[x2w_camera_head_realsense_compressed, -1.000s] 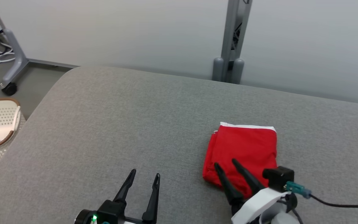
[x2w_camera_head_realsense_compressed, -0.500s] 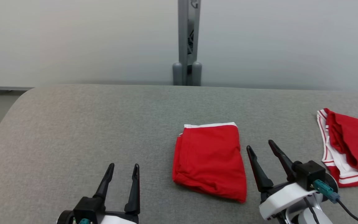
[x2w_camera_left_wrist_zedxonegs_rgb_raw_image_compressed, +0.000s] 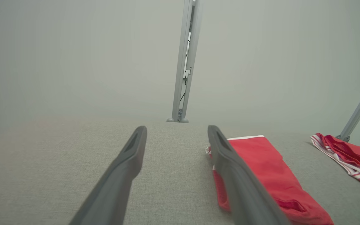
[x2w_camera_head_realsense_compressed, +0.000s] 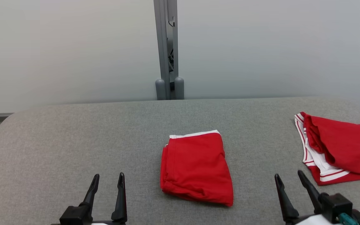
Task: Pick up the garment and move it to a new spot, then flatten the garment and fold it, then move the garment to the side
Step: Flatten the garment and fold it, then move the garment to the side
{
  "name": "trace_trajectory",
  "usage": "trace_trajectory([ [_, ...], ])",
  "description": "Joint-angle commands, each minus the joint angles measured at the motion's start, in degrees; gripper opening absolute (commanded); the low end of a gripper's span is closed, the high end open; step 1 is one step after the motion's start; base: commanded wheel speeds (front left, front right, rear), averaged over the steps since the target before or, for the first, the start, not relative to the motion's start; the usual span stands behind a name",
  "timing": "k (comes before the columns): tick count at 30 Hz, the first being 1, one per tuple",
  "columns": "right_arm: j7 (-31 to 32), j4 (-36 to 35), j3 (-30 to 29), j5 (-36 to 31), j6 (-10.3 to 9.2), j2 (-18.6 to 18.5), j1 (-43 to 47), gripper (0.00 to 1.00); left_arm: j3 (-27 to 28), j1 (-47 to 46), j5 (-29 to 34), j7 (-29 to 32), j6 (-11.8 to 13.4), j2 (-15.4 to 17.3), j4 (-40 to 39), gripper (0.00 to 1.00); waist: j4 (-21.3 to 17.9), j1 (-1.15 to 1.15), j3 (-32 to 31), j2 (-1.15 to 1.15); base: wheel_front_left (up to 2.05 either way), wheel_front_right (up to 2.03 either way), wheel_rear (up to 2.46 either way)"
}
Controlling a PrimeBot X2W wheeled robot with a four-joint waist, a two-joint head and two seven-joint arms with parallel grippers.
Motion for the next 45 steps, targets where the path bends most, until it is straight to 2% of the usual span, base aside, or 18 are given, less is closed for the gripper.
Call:
trace_trajectory([
  [1, -0.28, -0.75, -0.37, -0.6, -0.03, -0.26, 1.77, 1.0, 0.62, 0.56, 0.28, -0.2, -0.51, 0.25, 0.39, 1.0, -0.22, 0.0, -0.74, 0.0, 0.0, 0.0, 0.0],
  [10, -0.28, -2.14, -1.02, 0.2, -0.03, -0.25, 6.6, 1.0, 0.78, 2.3, 0.84, -0.2, -1.6, 0.25, 1.47, 1.0, -0.2, 0.0, -2.1, 0.0, 0.0, 0.0, 0.0],
  [21, -0.29, -2.31, -2.59, 1.12, -0.03, -0.24, 6.77, 1.0, 1.0, 1.55, 2.04, -0.2, -1.35, 0.25, 1.71, 1.0, 0.94, 0.0, -1.97, 0.0, 0.0, 0.0, 0.0],
  [26, -0.29, -1.35, -1.74, 2.21, -0.03, -0.23, 5.29, 1.0, 0.45, 1.25, 4.04, -0.2, -2.25, 0.23, 1.75, 1.0, 2.26, 0.0, -1.02, 0.0, 0.0, 0.0, 0.0],
  [34, -0.27, 6.04, 3.36, 15.96, -0.03, -0.22, -1.17, 1.0, -1.1, 0.36, 4.88, -0.2, -3.29, 0.25, 1.31, 1.0, 5.58, 0.0, 1.55, 0.0, 0.0, 0.0, 0.0],
  [45, 0.07, 19.38, 12.82, 36.32, -0.03, -3.7, -15.0, 1.0, -3.47, -1.98, 3.98, -0.2, -3.88, 0.23, 1.26, 1.0, 11.22, 0.0, 6.98, 0.0, 0.0, 0.0, 0.0],
])
